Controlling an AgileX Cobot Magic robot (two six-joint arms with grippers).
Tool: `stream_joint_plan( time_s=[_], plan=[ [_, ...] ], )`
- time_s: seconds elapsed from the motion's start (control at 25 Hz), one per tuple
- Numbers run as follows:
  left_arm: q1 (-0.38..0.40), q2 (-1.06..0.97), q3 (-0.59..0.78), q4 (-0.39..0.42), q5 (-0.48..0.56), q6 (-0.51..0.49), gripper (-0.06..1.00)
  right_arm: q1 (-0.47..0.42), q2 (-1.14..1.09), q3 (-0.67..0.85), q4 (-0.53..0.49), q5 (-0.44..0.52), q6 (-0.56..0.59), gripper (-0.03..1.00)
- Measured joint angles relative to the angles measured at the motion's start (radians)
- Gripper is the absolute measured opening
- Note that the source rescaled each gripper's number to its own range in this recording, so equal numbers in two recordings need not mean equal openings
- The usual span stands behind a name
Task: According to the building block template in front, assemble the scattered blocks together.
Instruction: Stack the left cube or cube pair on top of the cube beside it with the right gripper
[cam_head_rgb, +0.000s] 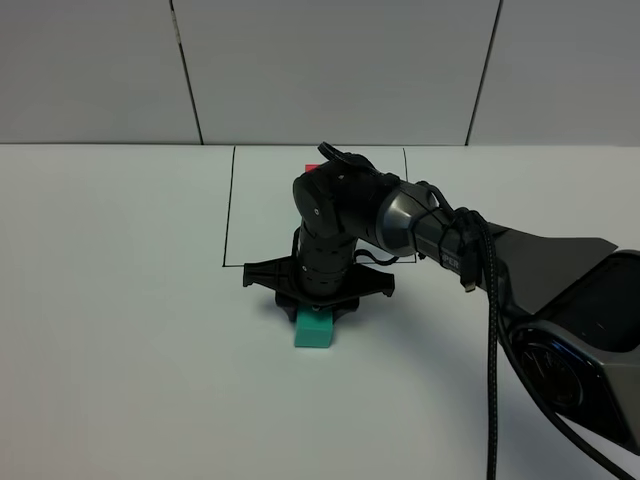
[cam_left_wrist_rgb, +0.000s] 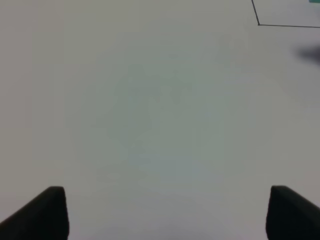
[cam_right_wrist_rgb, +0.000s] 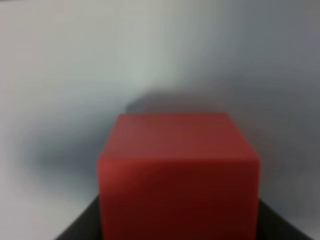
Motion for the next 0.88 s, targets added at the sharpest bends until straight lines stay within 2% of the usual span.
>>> stream_joint_plan(
  time_s=[0.72, 0.8, 0.88],
  plan=[
    [0.000, 0.000, 0.000, 0.000, 0.000, 0.000, 0.91, 0.000, 0.001, 0.000, 0.007, 0.009, -0.033, 0.01],
    [0.000, 0.000, 0.000, 0.000, 0.000, 0.000, 0.91, 0.000, 0.001, 0.000, 0.008, 0.010, -0.034, 0.09],
    [0.000, 0.000, 0.000, 0.000, 0.000, 0.000, 0.91, 0.000, 0.001, 0.000, 0.009, 0.012, -0.034, 0.26]
  ],
)
